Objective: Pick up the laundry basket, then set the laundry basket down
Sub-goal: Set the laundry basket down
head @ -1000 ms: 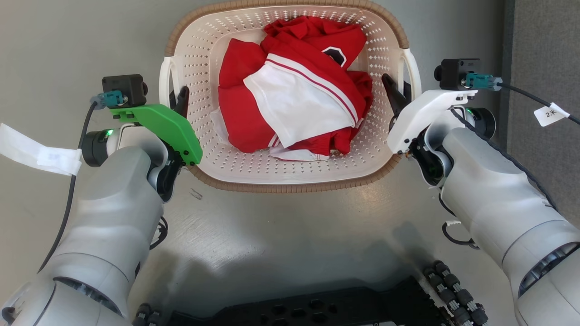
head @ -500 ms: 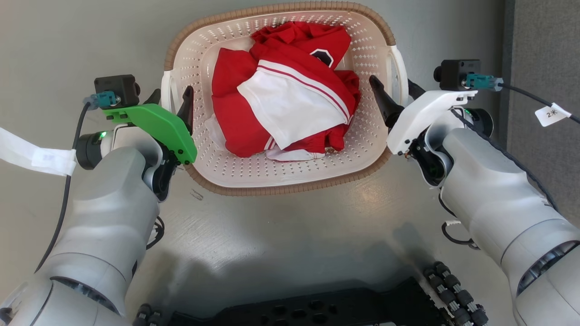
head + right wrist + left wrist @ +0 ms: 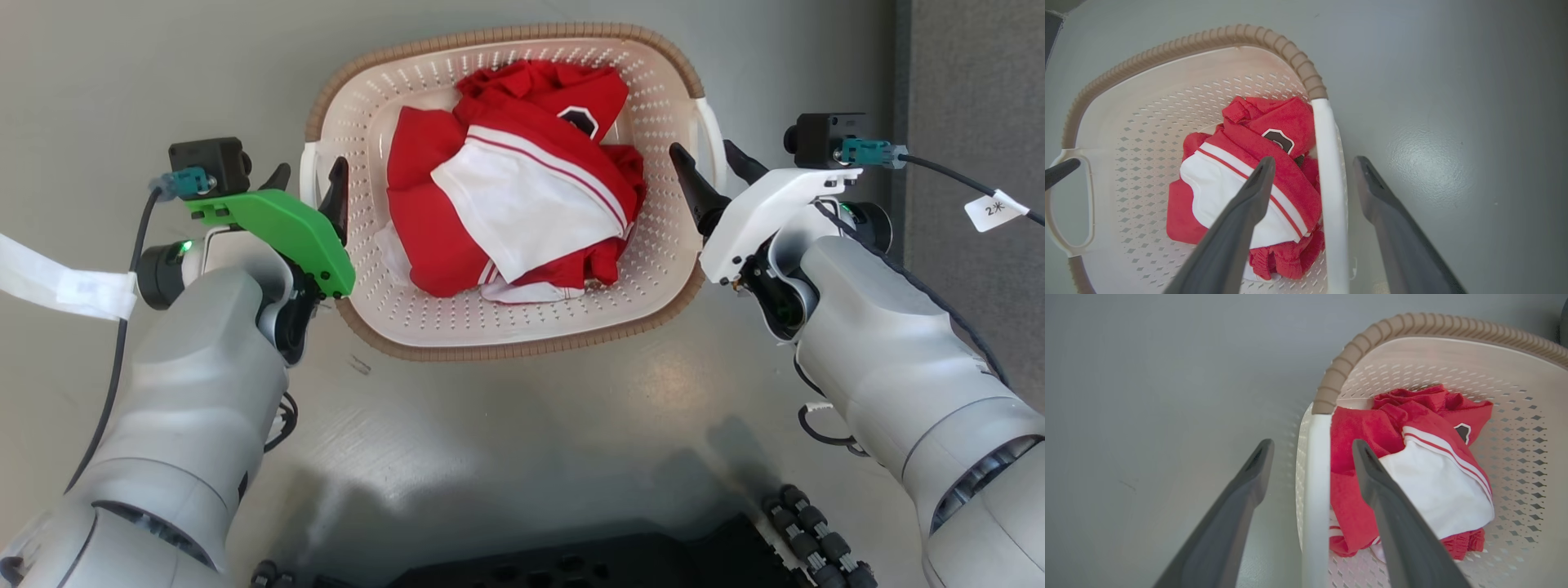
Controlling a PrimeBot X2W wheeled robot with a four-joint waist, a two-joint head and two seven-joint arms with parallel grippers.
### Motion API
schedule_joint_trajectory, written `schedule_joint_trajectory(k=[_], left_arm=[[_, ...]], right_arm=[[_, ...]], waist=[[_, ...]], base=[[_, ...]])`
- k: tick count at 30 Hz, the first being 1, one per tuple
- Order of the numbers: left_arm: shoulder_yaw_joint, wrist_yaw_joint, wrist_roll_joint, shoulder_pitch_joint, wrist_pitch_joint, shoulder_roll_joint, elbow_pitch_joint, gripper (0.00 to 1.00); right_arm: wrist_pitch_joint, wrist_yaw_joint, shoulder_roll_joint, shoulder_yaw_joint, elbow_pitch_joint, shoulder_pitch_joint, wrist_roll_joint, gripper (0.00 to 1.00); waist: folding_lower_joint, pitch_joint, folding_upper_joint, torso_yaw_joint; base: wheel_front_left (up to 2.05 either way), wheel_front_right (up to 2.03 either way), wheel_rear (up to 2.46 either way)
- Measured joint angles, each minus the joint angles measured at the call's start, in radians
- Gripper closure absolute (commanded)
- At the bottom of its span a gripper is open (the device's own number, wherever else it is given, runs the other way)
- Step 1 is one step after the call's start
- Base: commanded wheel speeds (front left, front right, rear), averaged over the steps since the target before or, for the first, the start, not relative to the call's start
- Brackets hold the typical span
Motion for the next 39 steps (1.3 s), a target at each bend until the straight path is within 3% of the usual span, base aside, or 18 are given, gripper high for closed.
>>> schedule_joint_trajectory(k=[17, 27, 39], left_arm=[[-0.002, 0.000, -0.041, 0.122, -0.012, 0.000, -0.050, 0.00], [0.001, 0.000, -0.048, 0.167, -0.017, 0.006, -0.114, 0.00], [0.073, 0.000, -0.029, 0.247, -0.017, 0.068, -0.258, 0.00]], right_arm=[[-0.001, 0.000, -0.001, -0.005, 0.038, 0.053, 0.023, 0.00], [-0.001, 0.000, -0.003, -0.046, -0.030, 0.073, 0.049, 0.00], [-0.001, 0.000, -0.080, -0.076, -0.128, 0.148, -0.023, 0.00]], waist=[[0.0000, -0.161, 0.0000, -0.012], [-0.0001, -0.296, 0.0000, -0.024], [-0.0001, -0.482, 0.0000, -0.023]], base=[[0.00, 0.00, 0.00], [0.00, 0.00, 0.00], [0.00, 0.00, 0.00]])
